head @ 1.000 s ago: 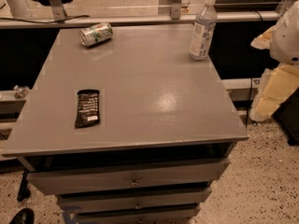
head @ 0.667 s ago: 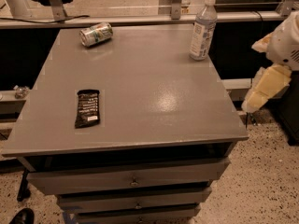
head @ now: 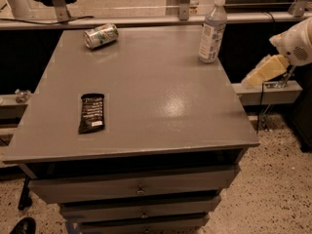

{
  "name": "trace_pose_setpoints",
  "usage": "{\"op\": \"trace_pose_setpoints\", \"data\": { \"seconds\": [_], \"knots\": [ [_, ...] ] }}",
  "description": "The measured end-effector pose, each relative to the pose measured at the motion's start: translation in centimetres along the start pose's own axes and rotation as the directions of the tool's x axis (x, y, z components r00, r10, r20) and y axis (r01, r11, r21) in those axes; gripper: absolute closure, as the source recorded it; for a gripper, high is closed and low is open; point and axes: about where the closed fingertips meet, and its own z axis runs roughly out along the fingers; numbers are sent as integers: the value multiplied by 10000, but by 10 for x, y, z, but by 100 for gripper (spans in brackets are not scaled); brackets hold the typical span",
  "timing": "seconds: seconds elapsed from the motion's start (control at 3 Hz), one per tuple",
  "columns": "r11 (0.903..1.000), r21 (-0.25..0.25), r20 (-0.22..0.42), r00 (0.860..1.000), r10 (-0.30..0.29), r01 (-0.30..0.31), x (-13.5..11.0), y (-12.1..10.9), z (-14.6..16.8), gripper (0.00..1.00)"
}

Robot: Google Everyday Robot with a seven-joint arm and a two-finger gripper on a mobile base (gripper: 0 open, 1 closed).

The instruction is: Move blue plastic bottle near 7up can

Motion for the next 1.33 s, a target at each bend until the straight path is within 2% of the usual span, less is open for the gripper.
{"op": "trace_pose_setpoints", "data": {
  "seconds": [0.33, 0.67, 1.0, 1.33],
  "knots": [
    [9961, 318, 1838, 9801, 755, -827, -24, -46, 31, 0],
    [9912, 204, 3349, 9351, 1163, -1306, -54, -77, 61, 0],
    [9848, -198, 4601, 8729, 1622, -1725, -80, -96, 89, 0],
    [9795, -713, 5378, 8197, 1970, -1887, -105, -99, 112, 0]
  ]
}}
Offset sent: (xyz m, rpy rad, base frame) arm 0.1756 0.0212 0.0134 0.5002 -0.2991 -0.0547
